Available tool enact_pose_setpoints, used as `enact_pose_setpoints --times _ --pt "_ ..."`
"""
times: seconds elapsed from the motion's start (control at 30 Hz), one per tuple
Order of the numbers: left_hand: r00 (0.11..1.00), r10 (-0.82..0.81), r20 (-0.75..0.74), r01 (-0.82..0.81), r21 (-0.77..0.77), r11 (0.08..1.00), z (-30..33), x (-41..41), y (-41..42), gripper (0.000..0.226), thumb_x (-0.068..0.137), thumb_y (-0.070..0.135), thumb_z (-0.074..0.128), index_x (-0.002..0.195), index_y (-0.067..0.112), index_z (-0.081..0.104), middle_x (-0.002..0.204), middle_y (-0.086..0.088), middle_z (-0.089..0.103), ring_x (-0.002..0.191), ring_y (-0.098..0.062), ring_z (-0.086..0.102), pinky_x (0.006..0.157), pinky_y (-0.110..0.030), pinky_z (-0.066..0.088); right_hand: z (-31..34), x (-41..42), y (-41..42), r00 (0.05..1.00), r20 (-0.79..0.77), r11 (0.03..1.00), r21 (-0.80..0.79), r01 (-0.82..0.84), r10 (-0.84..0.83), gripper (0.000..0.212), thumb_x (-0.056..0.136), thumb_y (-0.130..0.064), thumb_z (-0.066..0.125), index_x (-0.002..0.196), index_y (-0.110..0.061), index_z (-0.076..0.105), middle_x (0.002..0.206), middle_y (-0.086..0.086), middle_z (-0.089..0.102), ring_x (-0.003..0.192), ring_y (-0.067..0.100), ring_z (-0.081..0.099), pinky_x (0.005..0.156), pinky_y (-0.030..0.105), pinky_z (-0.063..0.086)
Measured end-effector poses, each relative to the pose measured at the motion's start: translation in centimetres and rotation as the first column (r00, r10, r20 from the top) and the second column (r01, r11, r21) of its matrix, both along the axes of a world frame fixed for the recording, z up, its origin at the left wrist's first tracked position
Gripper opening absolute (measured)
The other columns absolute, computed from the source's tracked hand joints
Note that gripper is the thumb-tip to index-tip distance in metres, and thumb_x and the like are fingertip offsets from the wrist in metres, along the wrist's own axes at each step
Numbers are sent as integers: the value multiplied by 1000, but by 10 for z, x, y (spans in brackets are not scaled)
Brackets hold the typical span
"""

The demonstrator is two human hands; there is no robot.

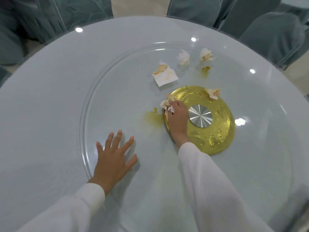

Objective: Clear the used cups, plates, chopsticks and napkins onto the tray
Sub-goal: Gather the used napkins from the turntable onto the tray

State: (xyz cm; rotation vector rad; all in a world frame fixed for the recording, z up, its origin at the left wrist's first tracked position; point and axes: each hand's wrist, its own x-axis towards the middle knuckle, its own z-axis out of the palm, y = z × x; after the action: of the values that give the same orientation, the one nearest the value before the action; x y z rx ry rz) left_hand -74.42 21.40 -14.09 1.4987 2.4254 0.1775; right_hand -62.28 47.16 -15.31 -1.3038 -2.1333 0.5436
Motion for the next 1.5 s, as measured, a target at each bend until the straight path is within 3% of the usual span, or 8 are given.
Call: enact_pose_setpoints --times 0.17,0.33,0.5,0.93,1.13,1.3,1.37,1.5 --pt "1000 -5 17 6 -54 999 1 1 -2 74 97 75 39 163 46 26 176 -4 12 162 -32 9 122 -70 17 -4 15 -72 990 30 991 20 -135 135 37 82 4 70 114 -13 75 128 7 68 110 30 57 96 36 49" --pt "999 -9 35 12 -89 996 6 3 -5 77 95 74 44 164 47 22 176 -2 8 162 -32 6 121 -70 17 -3 36 -135 975 31 975 -15 -221 221 45 82 6 69 122 -15 73 135 5 65 121 25 55 107 33 46" --pt "997 -17 69 25 -111 994 7 3 -7 74 97 73 42 164 47 21 177 -1 2 163 -30 0 124 -68 13 12 29 -111 975 79 977 -55 -206 210 44 81 15 67 117 -8 77 129 12 69 114 34 60 99 36 50" --pt "999 -26 39 32 -151 988 8 1 -5 72 99 68 39 164 48 15 177 0 -6 163 -27 -6 125 -62 9 12 -49 2 989 70 985 -103 140 -133 39 82 10 64 115 -8 75 116 17 65 104 38 60 88 41 51" --pt "998 -44 53 53 -181 982 12 -6 -4 73 100 70 38 165 48 15 177 -1 -5 163 -29 -5 126 -63 10 10 -38 -43 995 71 990 -131 -61 71 33 81 14 64 106 -5 77 116 16 69 107 38 59 88 32 45" --pt "950 108 293 -94 -64 994 25 -10 1 61 102 52 53 159 35 41 175 4 15 163 -21 7 127 -59 6 18 3 -123 979 35 976 -90 -197 201 35 79 13 69 106 -7 78 115 13 70 102 34 61 91 35 48" --pt "922 153 356 -155 -23 988 28 -16 -2 56 103 39 54 157 25 45 174 4 21 162 -17 13 129 -52 6 19 20 -146 972 45 968 -109 -224 230 39 80 13 68 110 -11 77 120 10 68 104 32 59 92 28 44" --pt "969 76 234 -72 -26 997 27 -25 -18 53 109 19 38 162 17 36 175 0 19 161 -16 15 130 -41 15 19 32 -159 971 65 961 -170 -218 231 40 84 12 67 115 -11 78 127 9 67 113 32 59 95 25 41"
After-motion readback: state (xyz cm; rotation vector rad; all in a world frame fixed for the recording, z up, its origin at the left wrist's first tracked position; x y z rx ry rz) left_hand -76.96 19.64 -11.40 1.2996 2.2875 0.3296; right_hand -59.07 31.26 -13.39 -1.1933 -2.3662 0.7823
